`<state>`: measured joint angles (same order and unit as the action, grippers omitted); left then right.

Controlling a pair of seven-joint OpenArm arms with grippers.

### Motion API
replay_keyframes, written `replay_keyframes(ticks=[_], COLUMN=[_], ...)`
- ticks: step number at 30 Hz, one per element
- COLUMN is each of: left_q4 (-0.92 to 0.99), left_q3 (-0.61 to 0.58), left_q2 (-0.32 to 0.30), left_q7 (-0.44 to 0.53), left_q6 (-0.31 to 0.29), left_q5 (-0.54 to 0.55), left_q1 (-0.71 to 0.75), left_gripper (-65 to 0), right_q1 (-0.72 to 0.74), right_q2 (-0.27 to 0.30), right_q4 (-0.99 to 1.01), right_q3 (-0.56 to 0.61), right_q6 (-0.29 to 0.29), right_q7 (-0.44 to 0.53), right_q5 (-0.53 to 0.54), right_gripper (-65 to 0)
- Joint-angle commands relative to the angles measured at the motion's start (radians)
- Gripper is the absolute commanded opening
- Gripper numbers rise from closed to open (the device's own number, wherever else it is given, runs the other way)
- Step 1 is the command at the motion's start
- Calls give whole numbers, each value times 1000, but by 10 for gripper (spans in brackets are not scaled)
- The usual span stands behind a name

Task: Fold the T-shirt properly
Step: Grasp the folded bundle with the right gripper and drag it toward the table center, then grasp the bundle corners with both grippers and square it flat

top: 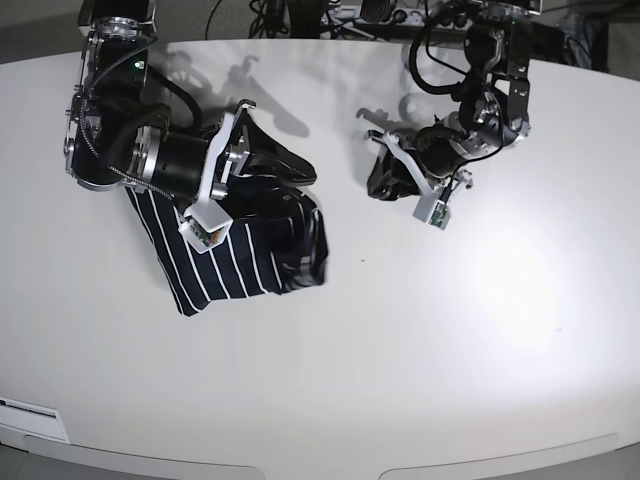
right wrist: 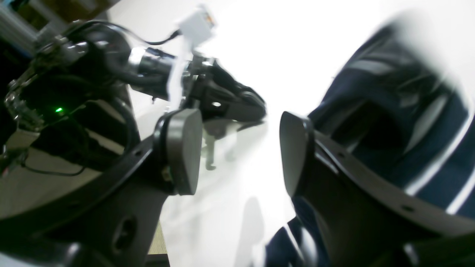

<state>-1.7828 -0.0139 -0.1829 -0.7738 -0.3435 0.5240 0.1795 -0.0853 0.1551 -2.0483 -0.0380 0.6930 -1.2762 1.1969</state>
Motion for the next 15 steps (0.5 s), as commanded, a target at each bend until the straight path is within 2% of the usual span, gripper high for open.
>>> replay_keyframes(ticks=[1, 5, 6, 8, 9, 10, 12, 15], left_q4=[-13, -13, -13, -13, -13, -13, -13, -13], left_q3=[1, 1, 1, 1, 1, 1, 1, 1], left_q2=[-3, -3, -3, -3, -3, -3, -3, -3], left_q7=[23, 23, 23, 23, 23, 22, 18, -10], left_q6=[0, 0, 0, 0, 0, -9, -61, -163], left_q5=[16, 17, 19, 45, 60, 67, 68, 111], left_q1=[-11, -11, -11, -11, -11, -11, -14, -28], left_gripper=[-552, -552, -552, -553, -574, -627, -650, -650], right_q1=[17, 47, 63, 95, 109, 121, 141, 146], right_q2=[6, 6, 6, 6, 6, 6, 6, 9], right_q4=[-15, -15, -15, -15, -15, -15, -15, -15], right_q3=[7, 11, 8, -4, -13, -23, -37, -41], right_q6=[5, 5, 5, 5, 5, 5, 5, 5], right_q7=[22, 25, 26, 26, 26, 27, 75, 265], right_q5=[27, 27, 27, 26, 23, 7, -90, -346], right_gripper=[-294, -298, -330, -474, -569, -650, -650, -650])
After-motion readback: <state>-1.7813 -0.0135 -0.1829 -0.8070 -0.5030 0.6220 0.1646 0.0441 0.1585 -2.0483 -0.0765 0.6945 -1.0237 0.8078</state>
